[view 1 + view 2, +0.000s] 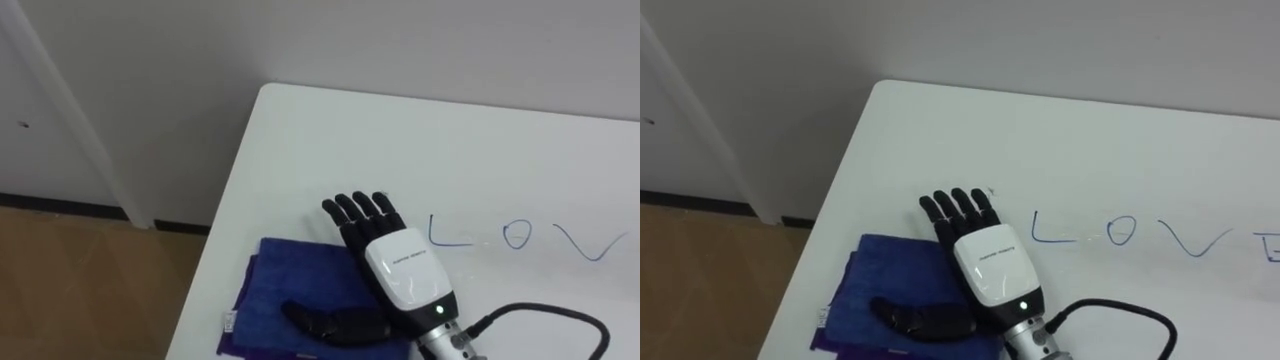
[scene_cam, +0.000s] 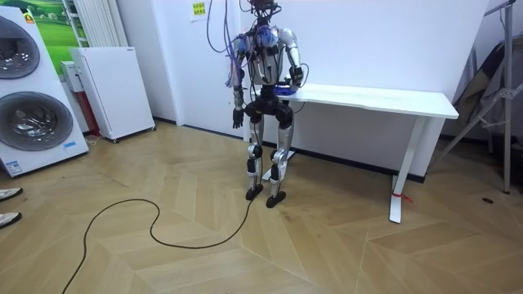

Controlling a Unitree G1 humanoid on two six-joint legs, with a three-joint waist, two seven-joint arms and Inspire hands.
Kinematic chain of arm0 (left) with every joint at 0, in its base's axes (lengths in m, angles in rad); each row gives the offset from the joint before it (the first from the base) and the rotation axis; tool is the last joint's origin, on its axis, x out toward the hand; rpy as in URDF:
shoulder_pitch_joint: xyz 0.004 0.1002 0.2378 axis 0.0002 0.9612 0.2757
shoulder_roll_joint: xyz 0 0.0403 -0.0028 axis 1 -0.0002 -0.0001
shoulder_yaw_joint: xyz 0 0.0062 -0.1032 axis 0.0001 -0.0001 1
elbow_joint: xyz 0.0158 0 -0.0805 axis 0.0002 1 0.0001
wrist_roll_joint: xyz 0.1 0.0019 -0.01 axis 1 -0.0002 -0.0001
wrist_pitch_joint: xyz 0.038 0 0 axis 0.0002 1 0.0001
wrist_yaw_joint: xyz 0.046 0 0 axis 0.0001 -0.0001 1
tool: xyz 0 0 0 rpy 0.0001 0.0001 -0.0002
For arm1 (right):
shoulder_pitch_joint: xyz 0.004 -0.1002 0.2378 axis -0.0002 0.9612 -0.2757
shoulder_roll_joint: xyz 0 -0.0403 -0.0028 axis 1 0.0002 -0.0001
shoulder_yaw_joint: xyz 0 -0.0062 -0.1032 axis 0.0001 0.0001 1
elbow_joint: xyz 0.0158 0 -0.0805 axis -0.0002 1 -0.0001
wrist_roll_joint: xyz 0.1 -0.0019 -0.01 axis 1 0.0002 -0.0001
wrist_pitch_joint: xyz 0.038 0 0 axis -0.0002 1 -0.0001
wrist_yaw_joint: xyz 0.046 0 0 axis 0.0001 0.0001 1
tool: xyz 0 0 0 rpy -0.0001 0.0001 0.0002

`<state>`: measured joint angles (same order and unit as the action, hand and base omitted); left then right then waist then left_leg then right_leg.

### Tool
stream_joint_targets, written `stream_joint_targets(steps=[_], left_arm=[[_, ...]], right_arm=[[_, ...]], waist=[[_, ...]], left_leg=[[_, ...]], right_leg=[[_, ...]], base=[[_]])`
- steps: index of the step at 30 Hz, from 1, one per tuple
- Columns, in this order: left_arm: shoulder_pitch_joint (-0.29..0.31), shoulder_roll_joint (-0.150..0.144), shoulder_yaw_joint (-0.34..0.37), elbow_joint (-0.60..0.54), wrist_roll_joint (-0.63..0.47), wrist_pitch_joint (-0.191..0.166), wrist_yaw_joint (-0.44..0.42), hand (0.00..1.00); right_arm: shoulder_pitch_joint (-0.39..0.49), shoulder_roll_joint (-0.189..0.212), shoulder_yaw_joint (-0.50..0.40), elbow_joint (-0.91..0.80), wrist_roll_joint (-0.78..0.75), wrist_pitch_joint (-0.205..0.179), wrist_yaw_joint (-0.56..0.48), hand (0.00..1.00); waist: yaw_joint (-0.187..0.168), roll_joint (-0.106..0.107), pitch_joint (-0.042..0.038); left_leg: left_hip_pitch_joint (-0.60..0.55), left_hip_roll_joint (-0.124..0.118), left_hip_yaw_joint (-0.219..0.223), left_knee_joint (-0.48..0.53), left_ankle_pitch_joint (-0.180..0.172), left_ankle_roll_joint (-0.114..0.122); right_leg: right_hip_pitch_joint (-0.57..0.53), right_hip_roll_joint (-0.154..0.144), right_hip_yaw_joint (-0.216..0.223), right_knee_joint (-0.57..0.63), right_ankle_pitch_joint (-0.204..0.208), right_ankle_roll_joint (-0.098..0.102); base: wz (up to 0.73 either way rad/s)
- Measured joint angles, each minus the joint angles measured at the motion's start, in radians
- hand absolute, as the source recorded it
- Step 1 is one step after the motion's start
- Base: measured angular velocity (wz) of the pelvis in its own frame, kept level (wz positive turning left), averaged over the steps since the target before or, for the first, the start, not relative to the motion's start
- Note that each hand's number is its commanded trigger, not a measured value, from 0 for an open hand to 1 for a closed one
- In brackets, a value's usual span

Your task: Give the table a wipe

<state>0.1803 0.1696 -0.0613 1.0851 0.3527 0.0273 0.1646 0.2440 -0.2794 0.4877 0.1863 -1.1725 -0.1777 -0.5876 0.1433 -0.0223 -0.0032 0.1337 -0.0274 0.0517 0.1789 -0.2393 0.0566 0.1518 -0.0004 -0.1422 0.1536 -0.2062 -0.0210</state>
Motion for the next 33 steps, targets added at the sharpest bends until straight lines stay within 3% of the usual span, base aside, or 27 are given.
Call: stream_joint_targets(steps=[10, 20, 27, 33], left_arm=[[-0.015, 0.004, -0.020, 0.048, 0.000, -0.014, 0.000, 0.00], [-0.018, 0.014, -0.020, 0.054, -0.010, -0.023, 0.000, 0.00], [-0.023, 0.023, -0.042, 0.097, -0.047, -0.062, 0.001, 0.00], [-0.025, 0.023, -0.042, 0.119, -0.046, -0.072, 0.001, 0.00]], right_arm=[[0.019, 0.000, 0.003, 0.033, 0.001, -0.014, 0.003, 0.00], [0.036, -0.005, 0.006, 0.076, -0.017, -0.019, 0.003, 0.00], [0.034, -0.007, 0.026, 0.030, -0.008, -0.076, 0.002, 0.00], [0.034, -0.017, 0.062, 0.031, 0.020, -0.096, 0.004, 0.00]], waist=[[0.004, -0.008, 0.0030], [0.004, -0.017, -0.0029], [0.002, -0.020, -0.0016], [0.014, -0.026, 0.0043]], left_leg=[[-0.002, 0.000, -0.008, -0.003, 0.000, 0.000], [0.001, -0.002, -0.003, -0.007, 0.000, 0.001], [0.002, -0.001, -0.006, -0.009, 0.000, 0.001], [0.000, 0.000, -0.006, -0.009, 0.000, 0.001]], right_leg=[[0.003, 0.003, -0.003, -0.003, 0.005, 0.000], [0.007, 0.002, 0.000, -0.016, 0.005, 0.001], [0.008, 0.001, -0.001, -0.019, 0.006, 0.001], [0.007, 0.000, 0.005, -0.018, 0.006, 0.001]], base=[[0.00], [-0.01], [0.00], [0.00]])
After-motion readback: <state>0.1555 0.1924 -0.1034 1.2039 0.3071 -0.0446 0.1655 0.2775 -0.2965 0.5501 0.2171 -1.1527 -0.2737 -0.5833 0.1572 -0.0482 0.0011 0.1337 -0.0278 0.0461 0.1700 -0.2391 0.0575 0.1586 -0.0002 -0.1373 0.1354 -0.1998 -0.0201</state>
